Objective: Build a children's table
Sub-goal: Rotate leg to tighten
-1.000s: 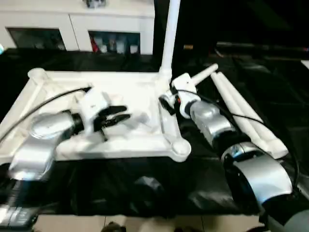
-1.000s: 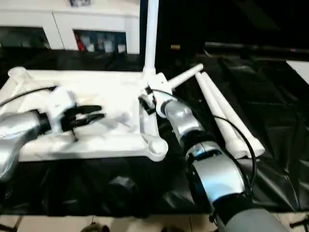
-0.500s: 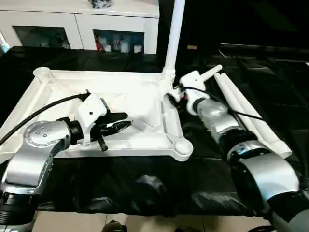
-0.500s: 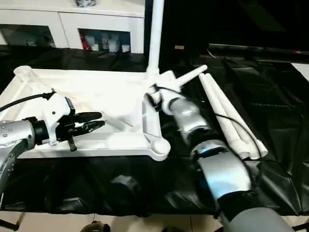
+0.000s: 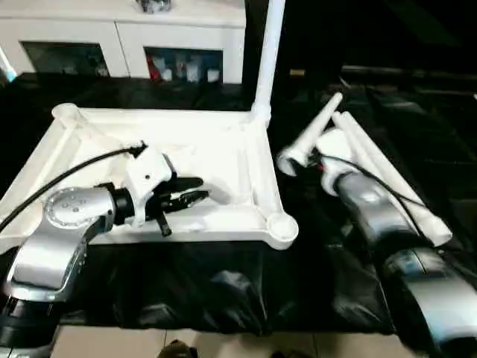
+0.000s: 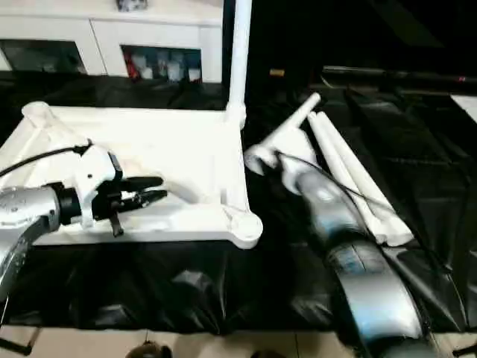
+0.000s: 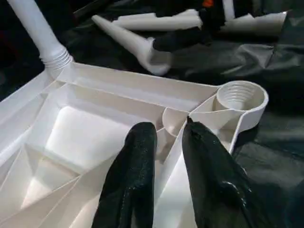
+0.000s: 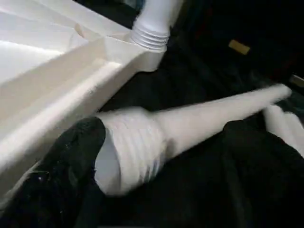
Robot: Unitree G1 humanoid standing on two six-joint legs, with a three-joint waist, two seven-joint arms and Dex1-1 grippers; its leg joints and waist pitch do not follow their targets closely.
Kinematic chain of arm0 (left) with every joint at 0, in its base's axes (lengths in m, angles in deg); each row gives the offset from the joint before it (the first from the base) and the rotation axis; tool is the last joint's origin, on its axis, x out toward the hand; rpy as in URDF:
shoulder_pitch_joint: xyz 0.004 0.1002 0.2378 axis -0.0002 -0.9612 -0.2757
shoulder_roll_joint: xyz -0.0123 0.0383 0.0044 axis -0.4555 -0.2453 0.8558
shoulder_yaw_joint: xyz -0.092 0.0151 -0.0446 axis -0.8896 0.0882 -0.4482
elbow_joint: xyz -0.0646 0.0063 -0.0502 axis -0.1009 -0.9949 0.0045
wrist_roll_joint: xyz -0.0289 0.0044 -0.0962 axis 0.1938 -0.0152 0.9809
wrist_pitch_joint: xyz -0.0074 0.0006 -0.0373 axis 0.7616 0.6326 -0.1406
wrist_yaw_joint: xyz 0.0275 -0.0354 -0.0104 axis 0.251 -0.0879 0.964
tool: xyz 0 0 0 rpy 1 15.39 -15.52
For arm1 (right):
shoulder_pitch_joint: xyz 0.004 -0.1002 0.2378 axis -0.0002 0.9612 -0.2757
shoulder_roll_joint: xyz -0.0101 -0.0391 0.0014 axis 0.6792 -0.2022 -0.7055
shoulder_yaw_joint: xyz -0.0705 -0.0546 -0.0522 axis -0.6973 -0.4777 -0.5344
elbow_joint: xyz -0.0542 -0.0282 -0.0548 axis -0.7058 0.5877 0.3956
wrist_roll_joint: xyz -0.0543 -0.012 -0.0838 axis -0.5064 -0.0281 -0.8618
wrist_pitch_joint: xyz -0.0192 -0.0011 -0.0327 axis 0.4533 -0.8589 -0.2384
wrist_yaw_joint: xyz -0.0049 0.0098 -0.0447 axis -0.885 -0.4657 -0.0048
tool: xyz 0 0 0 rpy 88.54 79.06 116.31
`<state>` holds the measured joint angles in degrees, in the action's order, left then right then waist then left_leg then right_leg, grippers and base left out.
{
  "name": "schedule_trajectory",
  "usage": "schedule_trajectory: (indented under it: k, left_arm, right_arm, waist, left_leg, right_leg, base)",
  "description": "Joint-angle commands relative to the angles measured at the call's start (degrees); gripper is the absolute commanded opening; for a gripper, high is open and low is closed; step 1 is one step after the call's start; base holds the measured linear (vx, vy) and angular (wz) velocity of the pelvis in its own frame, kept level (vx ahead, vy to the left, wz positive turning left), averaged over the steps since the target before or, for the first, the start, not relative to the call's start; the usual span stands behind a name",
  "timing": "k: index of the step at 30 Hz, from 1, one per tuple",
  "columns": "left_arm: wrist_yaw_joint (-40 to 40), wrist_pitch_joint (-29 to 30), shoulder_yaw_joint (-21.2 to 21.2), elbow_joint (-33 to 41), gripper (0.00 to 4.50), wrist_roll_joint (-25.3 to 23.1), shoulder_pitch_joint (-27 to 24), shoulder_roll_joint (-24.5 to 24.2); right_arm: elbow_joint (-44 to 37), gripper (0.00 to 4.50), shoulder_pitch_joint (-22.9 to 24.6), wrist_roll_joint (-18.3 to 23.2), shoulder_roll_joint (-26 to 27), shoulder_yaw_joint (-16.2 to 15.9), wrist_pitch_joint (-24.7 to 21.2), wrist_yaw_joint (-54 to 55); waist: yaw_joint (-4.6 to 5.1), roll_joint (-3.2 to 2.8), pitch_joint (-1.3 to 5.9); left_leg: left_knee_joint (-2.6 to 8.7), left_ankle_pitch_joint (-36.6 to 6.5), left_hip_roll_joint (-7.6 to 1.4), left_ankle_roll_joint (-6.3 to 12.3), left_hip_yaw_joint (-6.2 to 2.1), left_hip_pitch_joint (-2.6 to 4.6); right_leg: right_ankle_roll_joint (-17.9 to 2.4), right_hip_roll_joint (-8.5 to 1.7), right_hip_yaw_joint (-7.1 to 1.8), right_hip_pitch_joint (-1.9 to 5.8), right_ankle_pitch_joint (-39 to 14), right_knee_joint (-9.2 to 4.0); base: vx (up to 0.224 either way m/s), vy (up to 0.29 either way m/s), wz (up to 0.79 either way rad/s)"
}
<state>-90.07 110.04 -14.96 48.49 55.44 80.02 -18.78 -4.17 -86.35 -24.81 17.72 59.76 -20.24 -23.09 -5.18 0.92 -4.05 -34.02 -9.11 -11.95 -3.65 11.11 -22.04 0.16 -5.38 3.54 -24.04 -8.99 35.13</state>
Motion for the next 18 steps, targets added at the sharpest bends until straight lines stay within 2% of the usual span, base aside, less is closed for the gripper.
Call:
schedule_trajectory:
  k: [1,2,3,4,5,6,7,8,9,10,11,12,13,14,16,17,18]
  left_arm:
    - [0.3,0.4,0.4,1.5,1.15,0.4,-0.4,-0.2]
    - [0.3,0.4,0.4,1.5,1.15,0.4,-0.4,-0.2]
    - [0.4,0.4,0.5,1.8,1.15,0.6,-0.5,0.0]
    - [0.4,0.5,0.6,1.9,1.15,0.7,-0.5,0.1]
    - [0.4,0.5,0.6,1.9,1.15,0.7,-0.5,0.1]
    - [0.6,0.5,0.9,1.9,1.15,0.9,-0.3,0.4]
    - [0.9,0.4,1.5,1.5,1.15,0.9,0.2,0.8]
    - [1.1,0.2,2.0,1.1,1.15,0.7,0.6,1.1]
    - [1.2,0.0,2.3,0.9,1.15,0.6,0.8,1.3]
    - [1.5,-0.3,2.9,0.3,1.15,0.1,1.2,1.6]
    - [2.0,-0.7,3.9,-0.8,1.15,-0.8,2.0,2.2]
    - [2.0,-0.7,3.9,-0.8,1.15,-0.8,2.0,2.2]
    - [2.6,-1.4,4.9,-1.7,1.15,-1.9,2.7,2.8]
    - [3.0,-2.0,5.5,-2.2,1.43,-2.6,3.0,3.1]
    - [3.4,-2.1,6.2,-2.3,1.49,-3.1,3.2,3.5]
    - [3.2,-1.2,6.6,-1.5,1.49,-2.6,3.2,3.6]
    - [3.2,-1.2,6.6,-1.5,1.76,-2.6,3.2,3.6]
  right_arm:
    - [-9.2,4.50,3.9,1.1,-1.8,1.3,-3.7,-0.9]
    - [-9.2,4.50,3.9,1.1,-1.8,1.3,-3.7,-0.9]
    - [-16.1,4.50,8.2,1.7,-2.9,1.8,-6.6,-1.6]
    - [-20.7,4.50,11.0,2.0,-3.7,2.1,-8.5,-2.1]
    - [-20.7,4.50,11.0,2.0,-3.7,2.1,-8.5,-2.1]
    - [-25.9,4.50,14.1,2.7,-4.4,2.7,-11.2,-2.4]
    - [-31.7,4.50,17.1,4.3,-4.9,3.6,-15.1,-2.4]
    - [-33.3,4.50,17.4,6.0,-4.6,4.5,-17.3,-2.4]
    - [-34.4,4.50,17.6,7.0,-4.3,5.1,-18.9,-2.4]
    - [-34.5,4.50,16.9,8.5,-3.7,5.8,-20.4,-2.3]
    - [-33.4,4.50,14.5,11.0,-2.4,7.2,-22.4,-1.8]
    - [-33.3,4.50,14.4,11.0,-2.4,7.2,-22.5,-1.8]
    - [-30.7,4.50,11.0,13.3,-0.8,8.6,-23.8,-0.9]
    - [-28.6,4.50,8.4,14.2,0.2,9.5,-24.6,0.0]
    - [-23.5,4.50,4.0,14.6,1.4,10.8,-24.6,1.6]
    - [-17.0,4.50,-0.9,14.3,2.5,11.9,-24.0,3.9]
    - [-17.0,4.50,-0.9,14.3,2.5,11.9,-24.0,3.9]
  waist:
    - [0.12,-0.62,4.48]
    - [-0.04,-0.59,4.43]
    - [0.12,-0.69,4.50]
    - [-0.07,-0.57,4.44]
    - [-0.05,-0.53,4.27]
    - [-0.01,-0.79,4.37]
    - [-0.02,-0.59,4.15]
    - [0.00,-0.73,4.25]
    - [0.18,-0.62,4.35]
    - [0.41,-0.71,4.22]
    - [0.64,-0.54,4.10]
    - [0.64,-0.54,4.10]
    - [0.95,-0.47,4.12]
    - [1.38,-0.44,4.06]
    - [1.90,-0.58,4.03]
    - [1.80,-0.50,3.97]
    - [2.03,-0.58,4.04]
  left_leg:
    - [4.12,-18.5,-0.63,-1.84,-0.44,1.27]
    - [4.22,-18.8,-0.62,-1.86,-0.46,1.32]
    - [4.16,-19.4,-0.62,-1.94,-0.49,1.51]
    - [4.16,-19.3,-0.67,-1.89,-0.50,1.46]
    - [4.31,-19.3,-0.63,-1.73,-0.51,1.41]
    - [4.26,-19.5,-0.64,-1.80,-0.56,1.46]
    - [4.45,-20.0,-0.61,-1.60,-0.56,1.44]
    - [4.41,-20.6,-0.63,-1.66,-0.62,1.61]
    - [4.47,-21.2,-0.58,-1.75,-0.75,1.54]
    - [4.56,-21.6,-0.50,-1.95,-0.86,1.34]
    - [4.45,-23.2,-0.41,-2.11,-0.80,1.63]
    - [4.45,-23.2,-0.41,-2.11,-0.80,1.63]
    - [4.43,-23.7,-0.31,-2.38,-1.01,1.53]
    - [4.39,-23.9,-0.25,-2.64,-1.11,1.46]
    - [4.17,-24.9,-0.23,-3.35,-1.37,1.79]
    - [4.17,-25.1,-0.27,-3.38,-1.33,1.91]
    - [4.00,-25.3,-0.22,-3.64,-1.41,1.97]
  right_leg:
    - [-10.7,-1.56,-2.00,2.72,-14.8,-3.69]
    - [-10.1,-1.59,-1.99,2.81,-15.8,-3.93]
    - [-10.0,-1.63,-1.99,2.50,-17.3,-3.98]
    - [-9.1,-1.61,-2.10,2.55,-17.6,-4.11]
    - [-8.7,-1.46,-2.13,2.59,-17.9,-4.31]
    - [-8.7,-1.51,-2.10,2.50,-18.1,-4.20]
    - [-8.0,-1.32,-2.18,2.54,-18.9,-4.55]
    - [-7.9,-1.40,-2.12,2.37,-19.7,-4.53]
    - [-7.9,-1.48,-1.97,2.44,-20.8,-4.61]
    - [-7.4,-1.51,-1.88,2.47,-22.4,-4.73]
    - [-6.8,-1.51,-1.80,2.03,-25.0,-5.18]
    - [-6.8,-1.51,-1.80,2.03,-25.0,-5.18]
    - [-6.2,-1.67,-1.65,2.16,-26.9,-5.25]
    - [-5.8,-1.83,-1.54,2.00,-28.7,-5.42]
    - [-5.4,-2.03,-1.23,1.77,-31.4,-5.71]
    - [-5.3,-2.02,-1.21,1.63,-31.6,-5.96]
    - [-5.8,-2.13,-1.21,1.47,-31.4,-5.62]
  base:
    - [0.000,0.000,0.00]
    - [0.000,0.000,0.00]
    - [0.000,0.000,0.00]
    - [0.000,0.000,0.00]
    - [0.000,0.000,0.00]
    - [0.000,0.000,0.00]
    - [0.000,0.000,0.00]
    - [0.000,0.000,0.00]
    - [0.000,0.000,0.00]
    - [0.000,0.000,0.00]
    - [0.000,0.000,0.00]
    - [0.000,0.000,0.00]
    - [0.000,0.000,0.00]
    - [0.000,0.000,0.00]
    - [0.000,0.000,0.00]
    - [0.000,0.000,0.00]
    - [0.000,0.000,0.00]
